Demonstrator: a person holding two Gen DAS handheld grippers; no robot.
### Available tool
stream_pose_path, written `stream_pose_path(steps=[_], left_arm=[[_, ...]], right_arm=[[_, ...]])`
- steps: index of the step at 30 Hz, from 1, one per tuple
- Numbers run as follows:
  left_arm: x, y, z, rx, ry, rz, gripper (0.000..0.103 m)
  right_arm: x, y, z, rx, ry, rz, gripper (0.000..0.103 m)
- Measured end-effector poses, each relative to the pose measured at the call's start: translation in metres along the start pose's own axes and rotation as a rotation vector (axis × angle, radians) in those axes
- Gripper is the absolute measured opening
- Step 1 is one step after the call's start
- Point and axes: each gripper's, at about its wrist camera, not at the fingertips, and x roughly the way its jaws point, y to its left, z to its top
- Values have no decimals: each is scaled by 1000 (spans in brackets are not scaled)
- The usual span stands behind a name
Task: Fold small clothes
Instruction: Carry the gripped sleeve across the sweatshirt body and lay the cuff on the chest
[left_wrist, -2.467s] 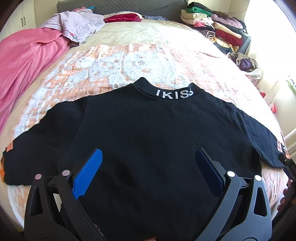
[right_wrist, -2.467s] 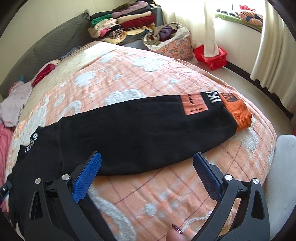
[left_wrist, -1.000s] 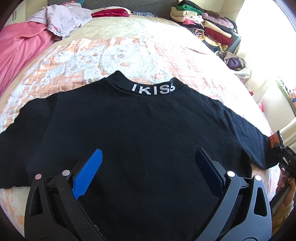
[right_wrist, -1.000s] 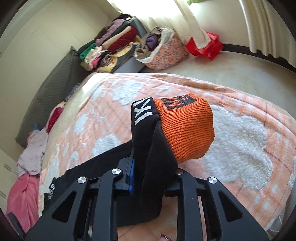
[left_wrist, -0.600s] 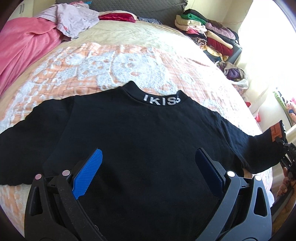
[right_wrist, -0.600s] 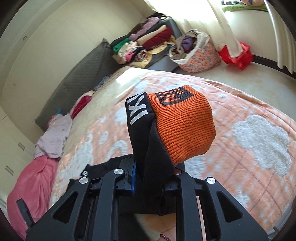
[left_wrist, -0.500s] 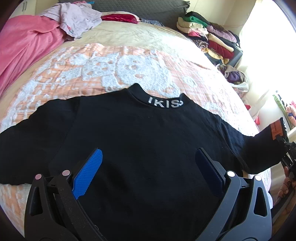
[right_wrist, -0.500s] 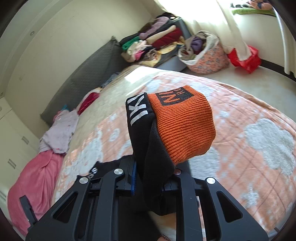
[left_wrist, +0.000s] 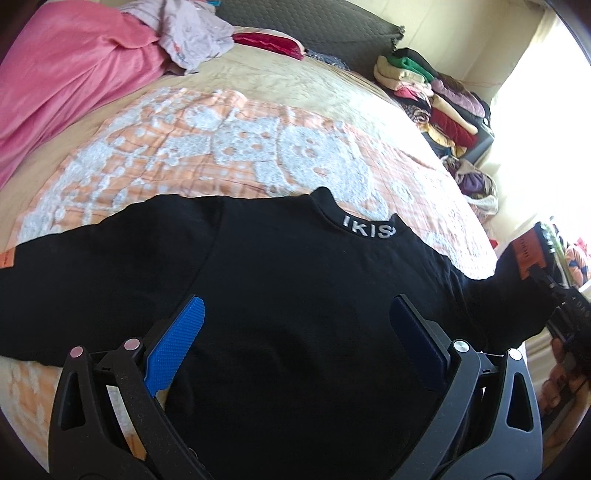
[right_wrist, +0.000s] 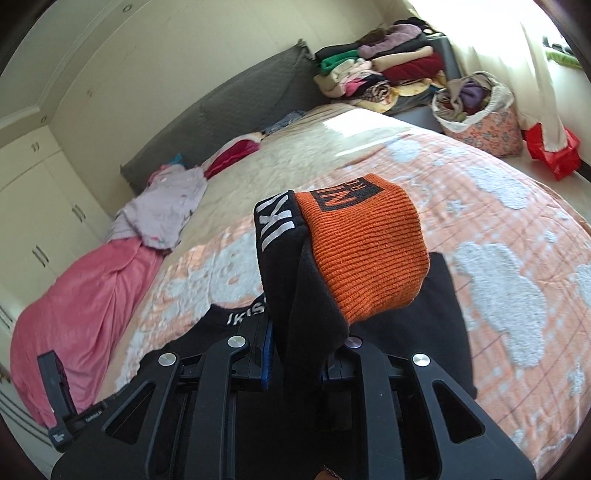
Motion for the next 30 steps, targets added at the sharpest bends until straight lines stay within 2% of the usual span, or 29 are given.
stream_pose_path(steps=[10, 15, 21, 26, 30], left_arm=[[-7, 35, -8, -79, 5, -4, 94], [-11, 47, -11, -102, 1, 1, 94], [-15, 63, -12, -139, -2, 3, 94], [-13, 71, -15, -172, 7, -5, 94], [-8, 69, -17, -175, 23, -28, 94]], right_arm=[[53, 61, -39, -128, 92, -8, 17], [79, 85, -61, -208, 138, -35, 21], [95, 105, -85, -288, 193, -2, 52], [84, 122, -95, -405, 181, 40, 65], [74, 109, -89, -342, 184, 66, 67]])
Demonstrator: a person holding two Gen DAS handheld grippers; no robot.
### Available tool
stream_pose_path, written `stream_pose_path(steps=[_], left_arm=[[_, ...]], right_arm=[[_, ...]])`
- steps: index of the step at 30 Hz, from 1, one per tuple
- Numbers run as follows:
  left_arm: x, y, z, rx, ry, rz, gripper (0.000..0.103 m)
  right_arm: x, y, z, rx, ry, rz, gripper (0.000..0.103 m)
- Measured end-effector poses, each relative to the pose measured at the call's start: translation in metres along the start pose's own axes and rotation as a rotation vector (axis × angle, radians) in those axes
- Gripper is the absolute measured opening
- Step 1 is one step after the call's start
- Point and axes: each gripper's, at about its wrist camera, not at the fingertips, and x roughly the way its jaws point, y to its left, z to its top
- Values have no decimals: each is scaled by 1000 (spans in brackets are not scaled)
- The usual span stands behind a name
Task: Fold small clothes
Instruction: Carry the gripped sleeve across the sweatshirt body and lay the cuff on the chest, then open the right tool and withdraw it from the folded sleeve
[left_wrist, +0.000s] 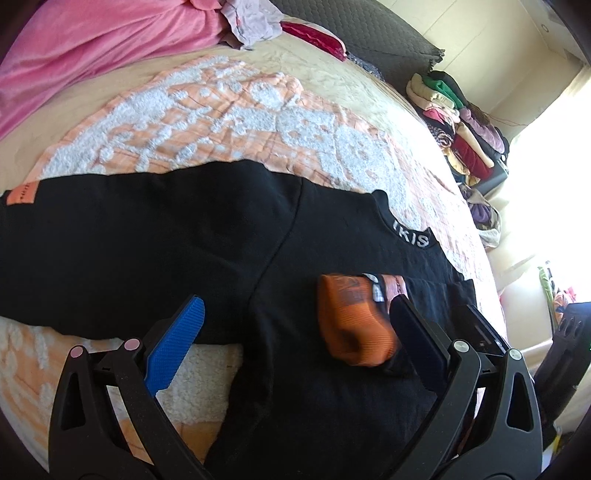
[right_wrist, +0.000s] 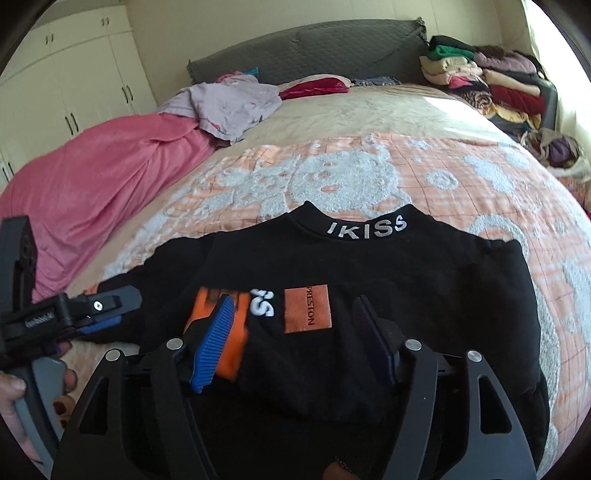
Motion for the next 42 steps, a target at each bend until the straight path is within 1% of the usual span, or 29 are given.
stream_pose_path(steps=[5, 6, 9, 10, 11, 13, 15, 18, 20, 21, 23, 24, 25, 26, 28, 32, 34, 36, 40, 42], left_arm=[[11, -8, -7, -12, 43, -77, 94], [14, -10, -9, -20, 53, -103, 94], [20, -20, -15, -15, 61, -136, 94], [22, -22, -17, -11, 66, -144, 92], [25, -25, -19, -17, 77, -167, 83], [30, -30, -23, -31, 99, -194, 70], [36, -38, -27, -10, 109, -185, 70], [48, -45, -31, -12, 135, -156, 70], [53, -45, -33, -24, 134, -147, 69], [54, -45, -32, -36, 124, -151, 64], [53, -45, -29, -42, 95, -142, 36], [53, -45, -27, -43, 82, -137, 28], [52, -46, -25, -39, 71, -143, 10], [50, -46, -22, -36, 63, -149, 5], [44, -50, -16, -10, 38, -166, 4], [23, -59, -5, 53, -21, -174, 4], [11, -62, -2, 88, -65, -152, 4], [5, -62, 0, 119, -92, -121, 4], [14, -56, -1, 150, -58, -59, 7], [12, -49, -1, 140, -58, -43, 14]], right_arm=[[-12, -28, -7, 89, 3, -49, 68], [-14, -34, -9, 106, 3, -57, 68], [-25, -53, -16, 164, -7, -81, 69], [-30, -61, -19, 187, -15, -89, 69], [-33, -66, -21, 202, -21, -92, 69], [-41, -76, -24, 232, -35, -102, 69], [-49, -86, -27, 260, -50, -114, 69], [-60, -100, -31, 297, -66, -126, 69], [-66, -108, -35, 319, -75, -133, 69], [-68, -109, -36, 326, -77, -136, 69], [-72, -115, -39, 341, -82, -143, 69], [-74, -117, -40, 348, -83, -147, 69], [-76, -120, -42, 357, -84, -150, 69], [-77, -122, -43, 364, -84, -152, 69], [-79, -126, -45, 373, -83, -160, 69], [-82, -132, -47, 388, -89, -170, 69], [-82, -134, -46, 393, -90, -174, 69], [-81, -135, -46, 394, -87, -176, 69], [-77, -134, -47, 389, -74, -188, 69], [-75, -134, -47, 382, -70, -194, 69]])
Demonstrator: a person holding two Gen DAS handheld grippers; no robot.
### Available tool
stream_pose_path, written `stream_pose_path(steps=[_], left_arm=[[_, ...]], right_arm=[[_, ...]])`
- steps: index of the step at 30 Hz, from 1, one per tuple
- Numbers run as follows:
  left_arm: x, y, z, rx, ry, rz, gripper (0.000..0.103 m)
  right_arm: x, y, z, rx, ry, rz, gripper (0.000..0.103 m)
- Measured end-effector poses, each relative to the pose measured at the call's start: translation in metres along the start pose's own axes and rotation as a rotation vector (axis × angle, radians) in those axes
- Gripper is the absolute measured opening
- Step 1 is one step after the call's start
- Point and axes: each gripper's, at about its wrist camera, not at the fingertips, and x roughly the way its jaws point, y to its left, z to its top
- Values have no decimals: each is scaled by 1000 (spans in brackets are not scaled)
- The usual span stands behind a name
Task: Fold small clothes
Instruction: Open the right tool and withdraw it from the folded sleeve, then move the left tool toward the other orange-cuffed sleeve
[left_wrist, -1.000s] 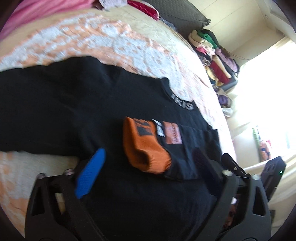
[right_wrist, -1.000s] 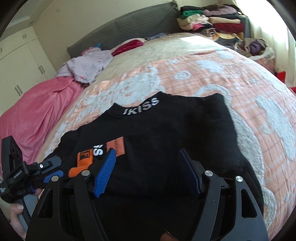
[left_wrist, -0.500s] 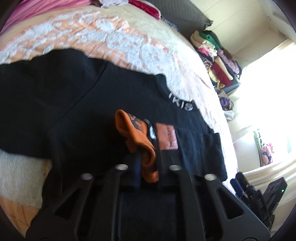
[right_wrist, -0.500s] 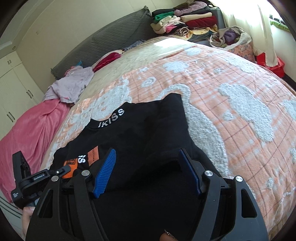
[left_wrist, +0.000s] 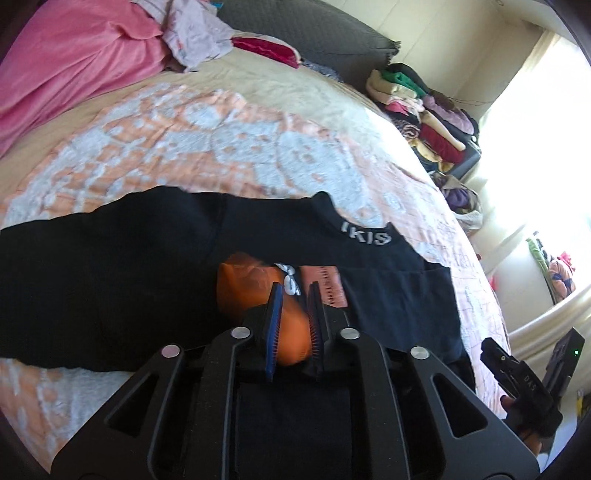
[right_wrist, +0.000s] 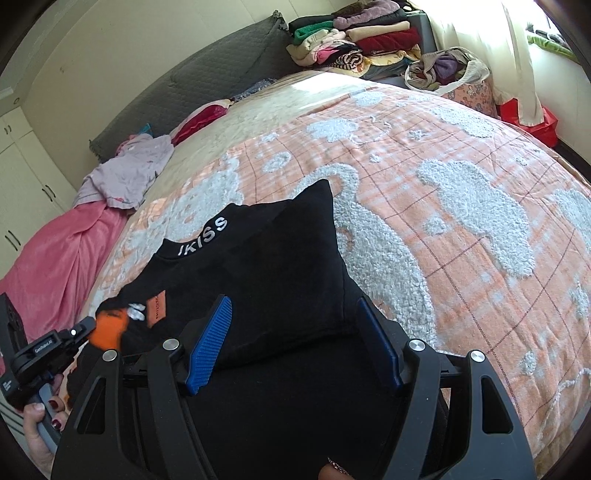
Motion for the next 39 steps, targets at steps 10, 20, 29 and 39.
stream_pose_path(steps=[10, 20, 29, 39], left_arm=[[-14, -14, -1, 88, -12, 31, 26], [42, -8, -29, 123, 162, 104, 28], [40, -2, -33, 105, 162, 89, 28], [6, -9, -23, 114, 94, 77, 53]], right_arm=[[17, 30, 3, -148, 42, -26, 69], [58, 45, -2, -278, 150, -118, 69], [69, 39, -10, -270, 170, -147, 69], [35, 47, -10, -227, 118, -71, 89]])
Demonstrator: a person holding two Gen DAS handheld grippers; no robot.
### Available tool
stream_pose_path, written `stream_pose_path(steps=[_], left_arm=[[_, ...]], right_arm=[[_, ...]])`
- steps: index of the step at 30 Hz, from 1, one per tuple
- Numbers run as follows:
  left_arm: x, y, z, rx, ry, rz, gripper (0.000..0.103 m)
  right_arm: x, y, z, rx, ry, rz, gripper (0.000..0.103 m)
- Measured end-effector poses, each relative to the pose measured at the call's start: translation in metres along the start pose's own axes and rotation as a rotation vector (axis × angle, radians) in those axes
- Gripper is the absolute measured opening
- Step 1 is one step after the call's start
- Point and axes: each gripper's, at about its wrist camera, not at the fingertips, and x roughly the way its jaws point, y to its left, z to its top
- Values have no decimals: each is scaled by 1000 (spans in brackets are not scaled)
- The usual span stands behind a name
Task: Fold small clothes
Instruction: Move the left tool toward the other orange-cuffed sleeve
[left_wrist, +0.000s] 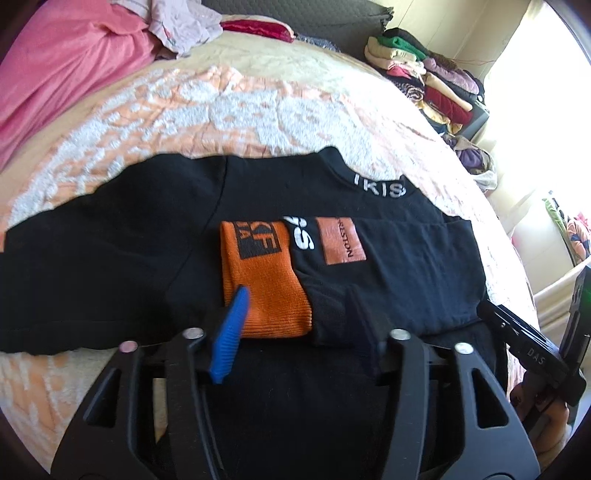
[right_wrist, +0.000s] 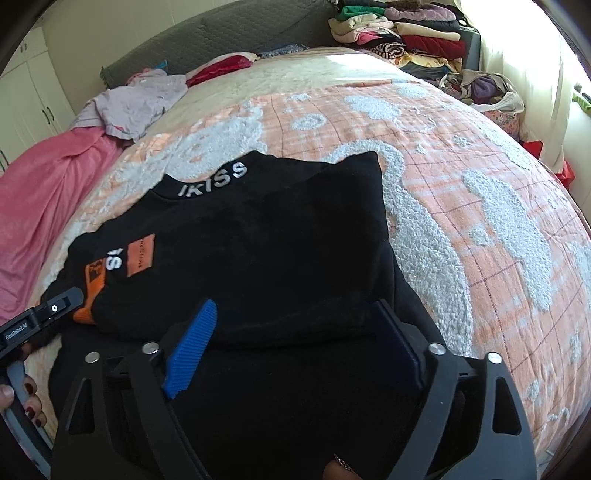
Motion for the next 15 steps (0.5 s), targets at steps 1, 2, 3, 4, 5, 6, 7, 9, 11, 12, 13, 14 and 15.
stream_pose_path(steps=[1, 2, 3, 4, 5, 6, 7, 9, 11, 12, 13, 14, 15], left_arm=[[-3, 0, 1, 0, -6, 2, 59], [-8, 1, 1, 1, -14, 6, 67], [-12, 1, 1, 3, -22, 13, 70], [-15, 2, 2, 5, -30, 19, 75], [-18, 2, 2, 7, -37, 26, 80], [-23, 4, 2, 8, -47, 36, 82], [-25, 5, 2, 10, -51, 41, 87], [-30, 7, 2, 9, -58, 53, 93], [-35, 11, 2, 2, -68, 64, 93], [-38, 14, 1, -2, -71, 65, 93], [-40, 16, 1, -8, -73, 70, 93], [-42, 20, 0, -15, -76, 77, 93], [-43, 22, -1, -18, -78, 80, 93]], right_arm=[[-2, 2, 0, -2, -5, -1, 94], [-6, 4, 0, -4, -15, -1, 96], [-8, 6, 0, -5, -19, 0, 96], [-9, 7, 0, -7, -21, 1, 96], [-11, 9, 0, -8, -22, 6, 96], [-12, 11, -1, -9, -24, 7, 97], [-13, 13, 0, -10, -26, 6, 97], [-17, 15, -1, -13, -35, 14, 98], [-21, 18, -1, -18, -44, 13, 98], [-23, 20, -1, -19, -49, 15, 98], [-25, 21, -1, -21, -54, 16, 98], [-27, 23, -1, -26, -60, 17, 98], [-29, 25, 0, -31, -66, 20, 98]])
